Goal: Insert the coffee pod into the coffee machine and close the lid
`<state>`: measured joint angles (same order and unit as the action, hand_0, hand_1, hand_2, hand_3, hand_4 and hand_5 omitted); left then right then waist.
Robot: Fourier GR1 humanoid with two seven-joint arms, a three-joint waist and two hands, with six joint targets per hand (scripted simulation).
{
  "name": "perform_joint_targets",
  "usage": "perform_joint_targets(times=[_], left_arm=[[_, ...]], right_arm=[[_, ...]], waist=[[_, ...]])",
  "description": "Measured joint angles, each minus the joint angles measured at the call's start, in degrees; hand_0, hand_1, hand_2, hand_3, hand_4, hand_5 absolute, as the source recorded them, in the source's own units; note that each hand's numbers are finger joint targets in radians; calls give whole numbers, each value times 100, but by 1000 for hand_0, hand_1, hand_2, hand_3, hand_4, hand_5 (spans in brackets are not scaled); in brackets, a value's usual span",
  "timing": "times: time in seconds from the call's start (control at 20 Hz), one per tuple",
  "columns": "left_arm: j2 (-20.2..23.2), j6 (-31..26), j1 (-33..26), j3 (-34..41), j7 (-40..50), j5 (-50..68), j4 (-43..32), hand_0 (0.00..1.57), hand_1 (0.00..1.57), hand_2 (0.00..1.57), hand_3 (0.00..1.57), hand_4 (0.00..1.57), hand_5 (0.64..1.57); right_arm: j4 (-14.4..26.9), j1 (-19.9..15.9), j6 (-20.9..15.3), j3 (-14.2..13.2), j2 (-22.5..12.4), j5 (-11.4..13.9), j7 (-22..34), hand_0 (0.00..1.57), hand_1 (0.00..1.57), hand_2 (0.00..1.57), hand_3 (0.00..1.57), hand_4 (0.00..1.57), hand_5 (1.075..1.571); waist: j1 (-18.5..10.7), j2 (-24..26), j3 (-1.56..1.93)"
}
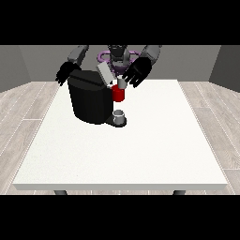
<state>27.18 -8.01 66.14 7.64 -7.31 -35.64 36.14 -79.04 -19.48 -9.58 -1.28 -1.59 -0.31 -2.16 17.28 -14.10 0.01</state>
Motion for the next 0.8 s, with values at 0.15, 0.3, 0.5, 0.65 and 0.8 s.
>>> perform_joint_targets(times=[0.15, 0.3, 0.5, 0.65, 0.8], left_arm=[[-70, 20, 1, -26, -4, -33, -11, 1229, 1229, 1283, 1207, 511, 1571], [-122, -20, 14, -66, -5, -64, 2, 1206, 1206, 1261, 1187, 504, 1571], [-167, 36, 40, -50, 4, -94, -47, 1185, 1185, 1262, 1197, 492, 1571], [-171, -14, 51, -78, -43, -125, -56, 1190, 1190, 1269, 1201, 515, 1571], [-258, -4, 61, -93, 3, -143, -46, 1160, 1160, 1244, 1185, 506, 1571]], right_arm=[[2, -2, 29, -59, -34, -47, -28, 0, 0, 0, 0, 499, 1571], [27, 63, 48, -97, -43, -85, -48, 0, 0, 0, 0, 518, 1571], [-74, 64, 67, -59, -41, -96, 62, 0, 0, 0, 0, 538, 1571], [-69, 94, 50, -91, -43, -99, -10, 0, 0, 0, 0, 481, 1571], [-11, 88, 79, -178, -91, -148, -84, 0, 0, 0, 0, 442, 1571]], waist=[[-9, -22, 1], [-34, 33, 0], [17, 37, 0], [-19, 4, 0], [-54, -10, 1]])
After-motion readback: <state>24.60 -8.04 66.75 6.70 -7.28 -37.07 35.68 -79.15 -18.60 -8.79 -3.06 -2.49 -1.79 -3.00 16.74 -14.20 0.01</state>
